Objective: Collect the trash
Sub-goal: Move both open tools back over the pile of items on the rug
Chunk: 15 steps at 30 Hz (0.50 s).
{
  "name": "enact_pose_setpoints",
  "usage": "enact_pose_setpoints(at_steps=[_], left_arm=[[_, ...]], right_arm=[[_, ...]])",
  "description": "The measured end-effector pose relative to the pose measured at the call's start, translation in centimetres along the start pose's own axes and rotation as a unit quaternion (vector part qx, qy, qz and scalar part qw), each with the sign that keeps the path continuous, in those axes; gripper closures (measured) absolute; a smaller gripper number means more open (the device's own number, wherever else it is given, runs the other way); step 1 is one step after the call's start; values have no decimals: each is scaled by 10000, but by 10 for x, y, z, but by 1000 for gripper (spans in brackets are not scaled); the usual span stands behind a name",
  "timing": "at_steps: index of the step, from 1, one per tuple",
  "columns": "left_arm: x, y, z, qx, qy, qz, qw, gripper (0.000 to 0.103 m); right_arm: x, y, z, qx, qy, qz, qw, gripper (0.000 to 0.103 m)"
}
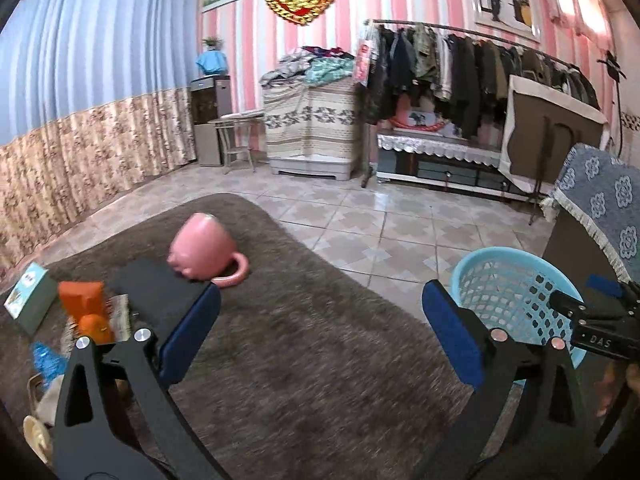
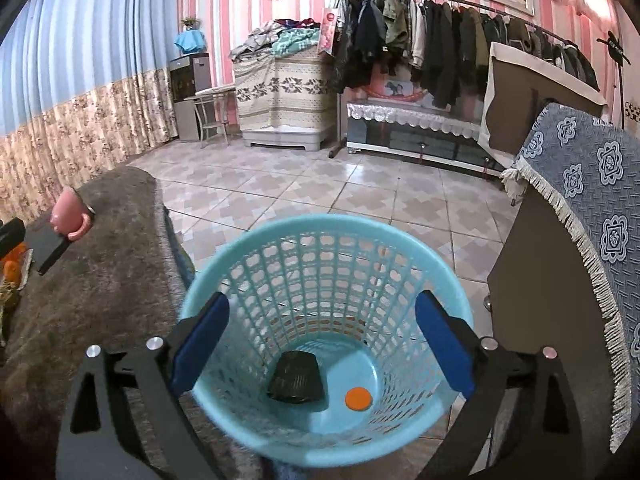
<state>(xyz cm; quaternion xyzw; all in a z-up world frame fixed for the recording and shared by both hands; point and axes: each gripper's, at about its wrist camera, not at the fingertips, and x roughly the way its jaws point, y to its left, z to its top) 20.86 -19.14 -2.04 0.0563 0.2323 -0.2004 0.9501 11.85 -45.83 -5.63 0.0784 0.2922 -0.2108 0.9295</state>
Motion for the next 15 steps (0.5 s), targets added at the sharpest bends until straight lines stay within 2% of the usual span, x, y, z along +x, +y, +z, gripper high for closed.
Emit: enact_pose_setpoints(at_steps=[15], left_arm=[[-84, 104, -25, -610, -60, 889, 9942, 6]], right_arm=[[-51, 73, -9, -391, -161, 765, 9962, 5]])
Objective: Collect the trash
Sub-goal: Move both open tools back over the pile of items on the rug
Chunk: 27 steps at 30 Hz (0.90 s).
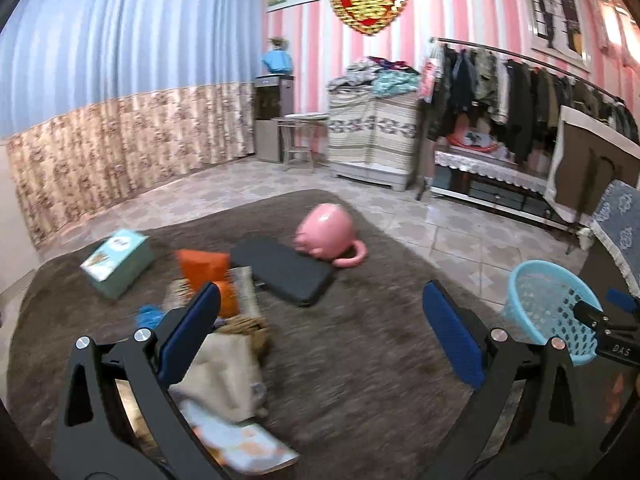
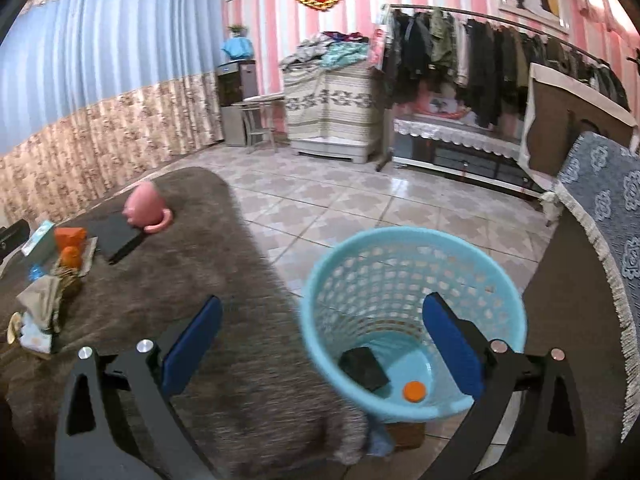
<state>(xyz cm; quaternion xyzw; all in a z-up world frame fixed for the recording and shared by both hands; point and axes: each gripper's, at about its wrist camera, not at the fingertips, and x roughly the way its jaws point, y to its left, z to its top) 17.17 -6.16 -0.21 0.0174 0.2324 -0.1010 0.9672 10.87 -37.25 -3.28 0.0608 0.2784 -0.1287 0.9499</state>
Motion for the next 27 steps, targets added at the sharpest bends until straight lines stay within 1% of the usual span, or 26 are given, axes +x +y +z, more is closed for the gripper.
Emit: enact_pose_setpoints(at_steps=[9, 16, 22, 27], left_arm=[[-28, 62, -16, -273, 77, 503, 9983, 6], [-43, 101, -30, -490, 143, 805, 9954, 5], [-54, 142, -48, -753, 260, 1130, 9904, 5], [-61, 169, -65, -856, 369, 1378, 9861, 5]], right_arm=[[-6, 55, -10, -374, 52, 462, 9982, 5], [-9, 90, -16, -758, 77, 660, 9949, 5], [-11, 114, -21, -914, 19, 821, 9924, 5], [-7, 137, -29, -1004, 115, 1040, 9894, 5]])
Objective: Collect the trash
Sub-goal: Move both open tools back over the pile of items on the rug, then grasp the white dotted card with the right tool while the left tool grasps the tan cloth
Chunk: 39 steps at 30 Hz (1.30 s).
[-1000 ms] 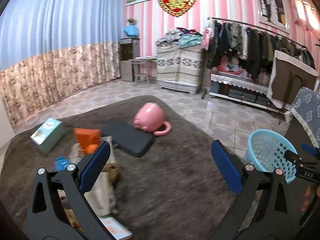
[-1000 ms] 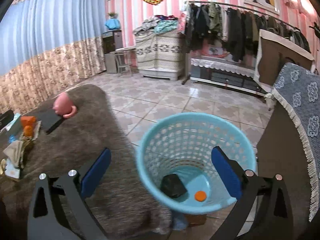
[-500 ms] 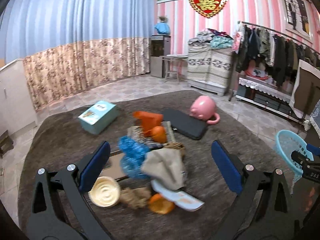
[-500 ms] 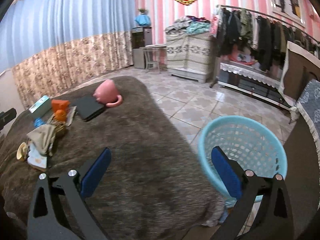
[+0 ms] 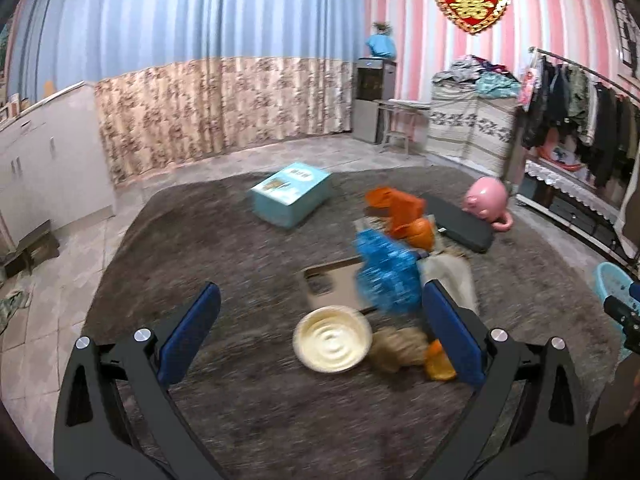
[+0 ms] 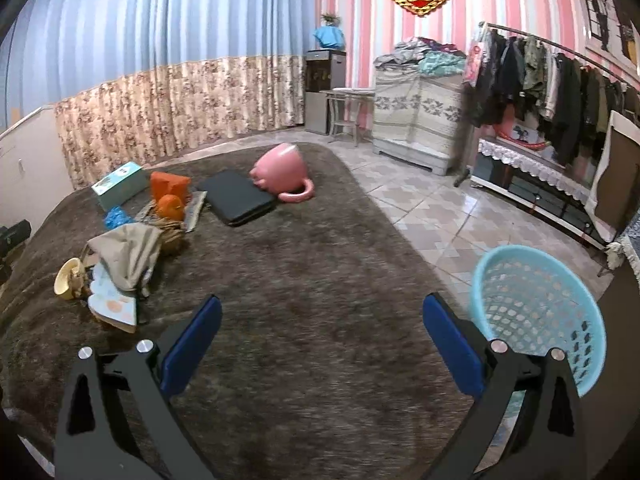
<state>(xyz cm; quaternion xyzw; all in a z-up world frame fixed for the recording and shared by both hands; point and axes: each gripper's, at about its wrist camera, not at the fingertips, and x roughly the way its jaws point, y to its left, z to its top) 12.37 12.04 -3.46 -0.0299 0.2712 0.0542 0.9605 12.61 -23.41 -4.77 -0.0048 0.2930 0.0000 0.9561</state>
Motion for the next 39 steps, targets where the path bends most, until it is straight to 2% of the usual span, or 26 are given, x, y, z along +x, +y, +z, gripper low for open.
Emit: enact_pose_setpoints(at_steps=[11, 23, 24, 25, 26, 28, 32, 33, 34, 39], left_arm=[[16, 45, -33, -272, 414, 295, 9983, 6], [14, 57, -46, -329, 543, 327, 9974, 6], [14, 58, -46, -339, 555, 332, 9973, 6], [15, 59, -47, -350, 563, 328, 9973, 5], [15, 60, -48, -369, 576, 324, 9971, 5], [15, 60, -49, -383, 593, 310, 9970, 6], [17, 55, -48, -353, 604, 242, 9973, 6], [17, 53, -47, -330, 610, 217, 9974, 6], [18, 49, -46, -295, 612, 179, 9975, 6], [19, 28, -45, -134, 596, 6, 9981, 6]], right_arm=[[20, 67, -18, -505, 336, 658, 9960, 5], [41, 119, -28, -1022, 615, 1149, 9862, 6], [42, 122, -28, -1062, 612, 1188, 9853, 11], [44, 126, -27, -1120, 613, 1239, 9840, 21], [47, 129, -26, -1166, 643, 1280, 9828, 27], [53, 133, -24, -1195, 734, 1419, 9799, 45], [61, 141, -23, -1282, 882, 1627, 9743, 69], [62, 142, -24, -1291, 916, 1665, 9733, 80], [62, 141, -24, -1280, 928, 1710, 9725, 84], [50, 127, -22, -1190, 724, 1783, 9741, 89]])
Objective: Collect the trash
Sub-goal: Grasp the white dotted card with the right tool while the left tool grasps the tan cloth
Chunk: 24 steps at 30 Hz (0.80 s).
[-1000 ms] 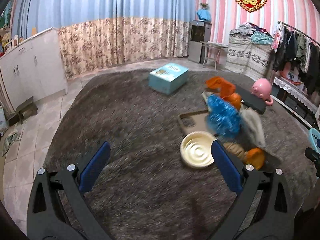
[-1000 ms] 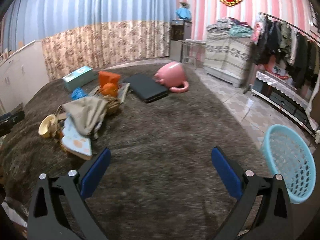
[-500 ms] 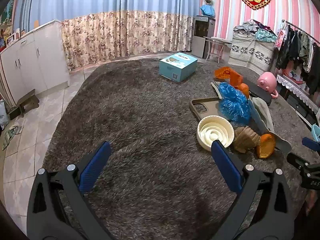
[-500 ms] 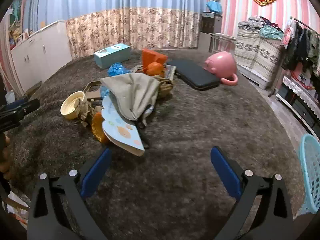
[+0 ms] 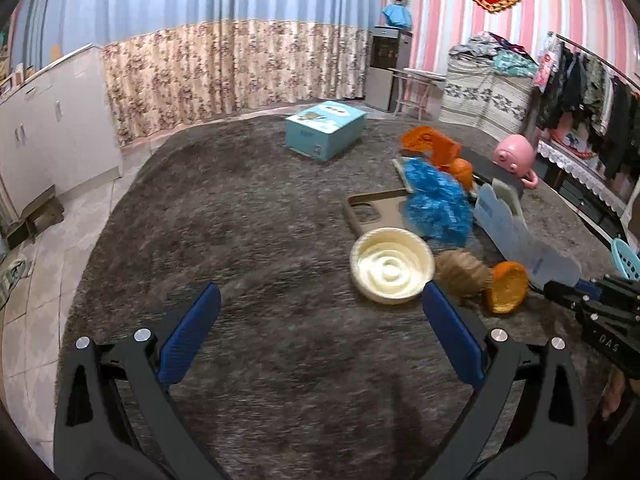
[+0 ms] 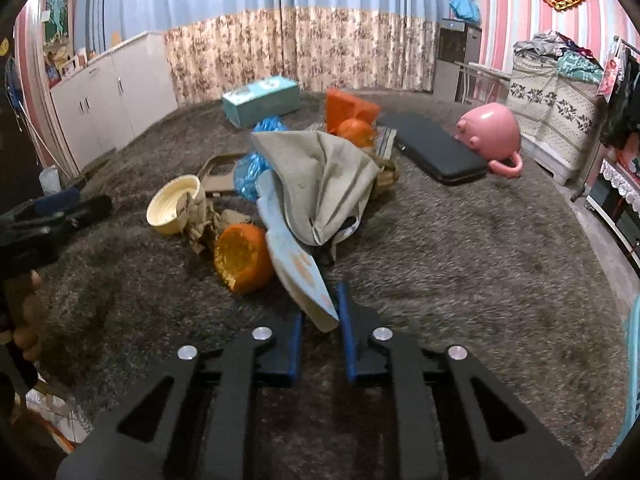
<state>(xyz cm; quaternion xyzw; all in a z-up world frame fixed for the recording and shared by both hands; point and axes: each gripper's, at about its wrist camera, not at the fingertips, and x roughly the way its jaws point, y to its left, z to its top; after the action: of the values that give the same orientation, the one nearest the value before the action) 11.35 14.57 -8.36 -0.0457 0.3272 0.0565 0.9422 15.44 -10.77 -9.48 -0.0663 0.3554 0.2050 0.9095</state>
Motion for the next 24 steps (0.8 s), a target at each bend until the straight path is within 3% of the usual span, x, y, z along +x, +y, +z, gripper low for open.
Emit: enact_pose_setpoints(at_steps=[14, 17, 20, 22, 24], left_arm=[[11, -68, 6, 526, -139, -452, 9975, 7], [15, -78, 8, 674, -139, -534, 9962, 19], [24, -88, 8, 816, -1, -626, 9947, 41], [30, -92, 6, 909, 120, -659, 9936, 61], [30, -93, 5, 903, 135, -650, 9937, 64]], right_arm=[[-63, -61, -11, 437, -418, -308, 9977, 93], [-67, -74, -15, 595, -449, -366, 9965, 93], [-71, -84, -19, 728, -484, -407, 9953, 93], [-75, -89, -20, 782, -544, -447, 9944, 93], [-79, -93, -20, 832, -595, -470, 9936, 93]])
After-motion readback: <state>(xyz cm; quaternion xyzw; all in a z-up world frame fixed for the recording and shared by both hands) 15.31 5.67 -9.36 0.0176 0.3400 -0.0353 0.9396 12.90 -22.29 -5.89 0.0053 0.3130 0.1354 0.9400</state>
